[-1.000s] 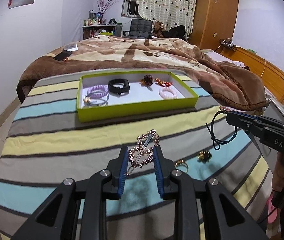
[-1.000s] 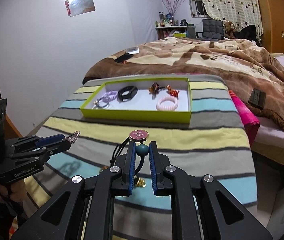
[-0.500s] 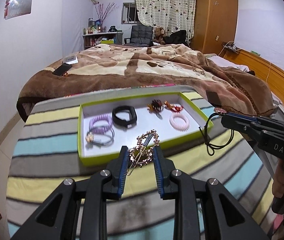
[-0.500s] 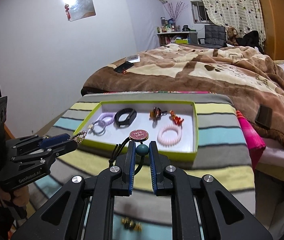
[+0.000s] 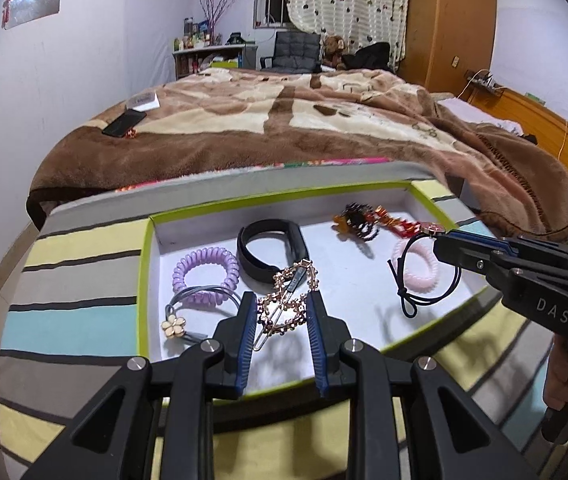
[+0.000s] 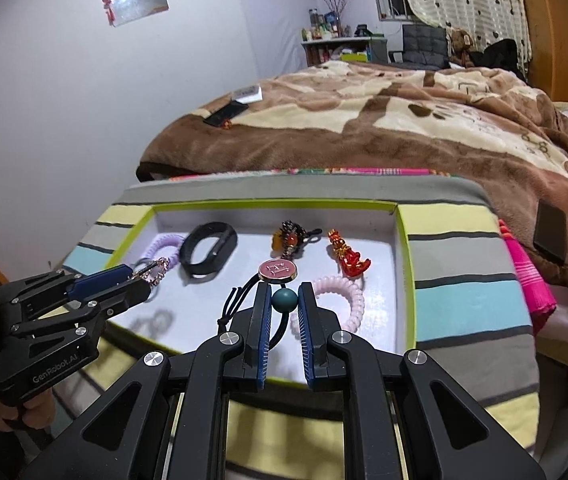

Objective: Organize jewelry
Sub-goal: 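Carry the hair clip and cord charm into the green box and open both tools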

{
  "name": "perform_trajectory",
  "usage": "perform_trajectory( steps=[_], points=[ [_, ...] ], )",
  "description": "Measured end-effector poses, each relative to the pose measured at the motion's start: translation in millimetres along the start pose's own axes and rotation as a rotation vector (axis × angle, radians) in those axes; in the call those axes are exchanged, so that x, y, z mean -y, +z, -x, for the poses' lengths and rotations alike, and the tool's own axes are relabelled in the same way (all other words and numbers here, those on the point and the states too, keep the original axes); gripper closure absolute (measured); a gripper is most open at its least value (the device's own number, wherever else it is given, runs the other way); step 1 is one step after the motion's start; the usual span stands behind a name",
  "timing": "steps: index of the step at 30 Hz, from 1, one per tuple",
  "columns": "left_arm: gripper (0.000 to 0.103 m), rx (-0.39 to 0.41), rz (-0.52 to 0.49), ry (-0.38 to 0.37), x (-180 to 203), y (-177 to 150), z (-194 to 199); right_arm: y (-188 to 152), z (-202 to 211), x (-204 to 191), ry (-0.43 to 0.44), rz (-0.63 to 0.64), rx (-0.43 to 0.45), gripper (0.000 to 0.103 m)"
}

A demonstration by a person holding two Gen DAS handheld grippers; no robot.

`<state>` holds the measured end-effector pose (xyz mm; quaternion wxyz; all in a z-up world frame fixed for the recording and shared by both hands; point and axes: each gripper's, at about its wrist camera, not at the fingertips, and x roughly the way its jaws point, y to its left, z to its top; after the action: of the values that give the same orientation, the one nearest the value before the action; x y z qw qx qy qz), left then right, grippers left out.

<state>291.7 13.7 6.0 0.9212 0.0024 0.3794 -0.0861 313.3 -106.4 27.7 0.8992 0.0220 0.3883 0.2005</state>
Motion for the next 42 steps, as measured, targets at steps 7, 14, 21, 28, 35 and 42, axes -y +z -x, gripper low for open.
perform_trajectory(
  steps=[7, 14, 21, 28, 35, 42],
  points=[
    [0.077, -0.041, -0.014, 0.014, 0.7, -3.9, -21.4, -4.8, -22.6, 7.3, -0.007, -0.010, -0.051, 0.089],
    [0.076, -0.051, -0.032, 0.015, 4.2, -4.4, -26.9, -4.3, -32.4, 9.0, -0.018, -0.005, -0.072, 0.089],
    [0.076, -0.048, -0.035, 0.010, 4.2, -3.1, -26.1, -4.2, -31.4, 7.3, -0.032, 0.004, -0.078, 0.087],
    [0.076, -0.029, -0.024, 0.003, 3.9, -2.4, -16.0, -5.1, -21.0, 6.1, -0.032, 0.002, -0.060, 0.074],
    [0.076, 0.025, -0.019, 0.006, 7.6, -8.4, 16.0, -12.9, 13.2, 0.0, -0.021, 0.006, -0.015, 0.074],
    [0.076, 0.095, 0.015, 0.000, 10.0, -29.0, 62.8, -40.7, 63.4, -13.3, -0.014, 0.027, 0.040, 0.074]
  ],
)
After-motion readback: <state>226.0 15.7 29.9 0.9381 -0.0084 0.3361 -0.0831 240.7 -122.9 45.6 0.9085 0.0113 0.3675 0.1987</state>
